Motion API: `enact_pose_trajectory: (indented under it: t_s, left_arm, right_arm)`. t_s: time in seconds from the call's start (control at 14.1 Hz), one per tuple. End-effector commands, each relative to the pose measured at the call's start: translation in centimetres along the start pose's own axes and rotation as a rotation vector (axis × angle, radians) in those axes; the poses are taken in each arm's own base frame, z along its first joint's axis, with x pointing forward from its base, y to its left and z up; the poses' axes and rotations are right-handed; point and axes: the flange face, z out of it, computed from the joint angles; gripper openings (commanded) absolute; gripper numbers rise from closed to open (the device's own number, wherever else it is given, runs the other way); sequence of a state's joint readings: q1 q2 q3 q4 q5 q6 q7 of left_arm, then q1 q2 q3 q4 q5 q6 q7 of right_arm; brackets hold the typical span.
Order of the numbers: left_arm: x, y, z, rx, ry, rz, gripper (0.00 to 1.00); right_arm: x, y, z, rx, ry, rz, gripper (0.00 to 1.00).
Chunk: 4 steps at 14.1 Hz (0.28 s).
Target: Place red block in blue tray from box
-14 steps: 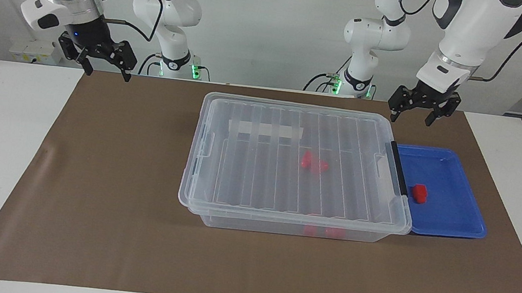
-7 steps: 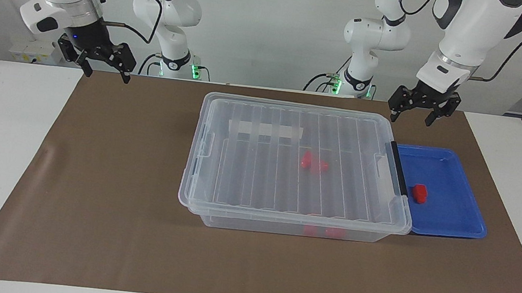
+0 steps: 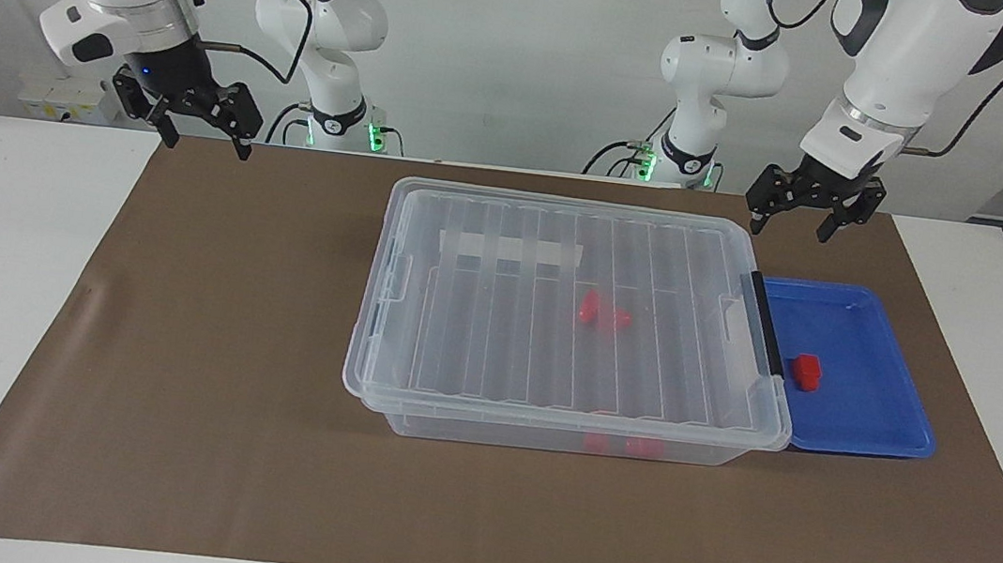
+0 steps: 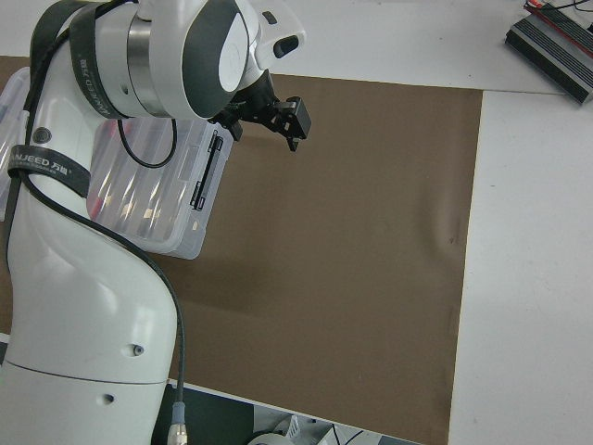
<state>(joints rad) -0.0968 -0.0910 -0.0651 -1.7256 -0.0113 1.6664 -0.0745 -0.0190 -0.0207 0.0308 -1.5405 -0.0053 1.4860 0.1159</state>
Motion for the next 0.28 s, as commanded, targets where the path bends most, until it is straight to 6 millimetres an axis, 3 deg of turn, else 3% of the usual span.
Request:
enact_pose_trajectory:
  t_s: [0.0, 0.21]
  left_arm:
    - [-0.83, -0.07, -0.03, -0.005, 0.001, -0.009, 1.0]
    - [-0.81, -0.07, -0.04, -0.005, 0.003, -0.009, 1.0]
  right_arm:
    - [-0.23, 0.07, 0.25, -0.002, -0.021, 0.014, 1.0]
    - [-0.43, 0.09, 0.07, -0.002, -0.018, 0.014, 1.0]
